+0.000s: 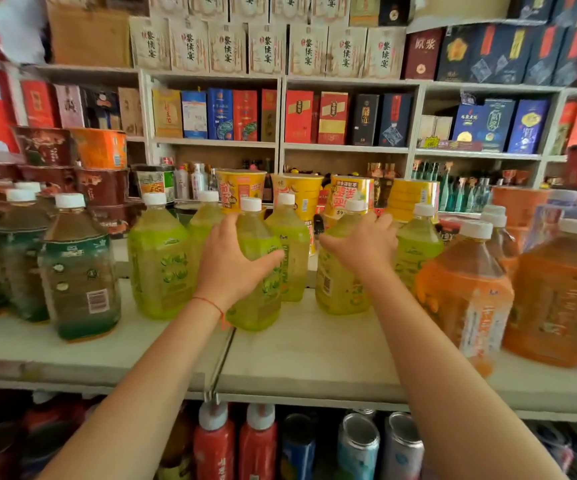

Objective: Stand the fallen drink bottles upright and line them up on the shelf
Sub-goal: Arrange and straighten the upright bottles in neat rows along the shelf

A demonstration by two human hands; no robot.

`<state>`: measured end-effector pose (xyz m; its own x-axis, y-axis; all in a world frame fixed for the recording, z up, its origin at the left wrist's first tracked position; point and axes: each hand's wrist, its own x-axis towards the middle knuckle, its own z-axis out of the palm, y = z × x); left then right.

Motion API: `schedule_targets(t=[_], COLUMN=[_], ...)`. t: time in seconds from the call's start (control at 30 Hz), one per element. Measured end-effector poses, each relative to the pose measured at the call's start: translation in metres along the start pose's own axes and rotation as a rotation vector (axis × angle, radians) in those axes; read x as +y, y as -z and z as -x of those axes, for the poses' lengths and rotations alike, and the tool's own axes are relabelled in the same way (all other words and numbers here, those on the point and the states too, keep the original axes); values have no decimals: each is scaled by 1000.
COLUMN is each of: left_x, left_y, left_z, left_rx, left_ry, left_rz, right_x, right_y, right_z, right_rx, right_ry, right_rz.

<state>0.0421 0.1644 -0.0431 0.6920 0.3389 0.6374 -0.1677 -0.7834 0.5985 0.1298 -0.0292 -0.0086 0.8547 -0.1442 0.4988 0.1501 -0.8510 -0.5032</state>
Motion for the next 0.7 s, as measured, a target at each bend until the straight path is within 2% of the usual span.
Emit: schedule_targets(t=[0.07, 0.13, 0.3, 0.43, 0.57, 0.63, 0.7], left_x=[-2, -4, -8, -6, -1, 4, 19], left_y=[0, -2, -5, -7, -2, 4, 8], left_z=[-2, -3, -3, -1, 1, 4, 12], left_rx=[0, 4, 36, 49, -28, -23, 148], left_ry=[-16, -28, -56, -44, -15, -5, -204], left_rz=[10, 13, 0, -12, -83, -116, -128], right_x=[-2, -4, -8, -15, -25, -22, -13], right_y=[-1, -3, -1, 0, 1, 1, 5], right_z=[0, 1, 8, 19, 35, 41, 39], right_rx=[-105, -144, -114, -95, -93, -43, 129], right_ry=[7, 32, 68, 119, 163, 250, 205], right_rz=[-129, -195, -288, -266, -235, -160, -90])
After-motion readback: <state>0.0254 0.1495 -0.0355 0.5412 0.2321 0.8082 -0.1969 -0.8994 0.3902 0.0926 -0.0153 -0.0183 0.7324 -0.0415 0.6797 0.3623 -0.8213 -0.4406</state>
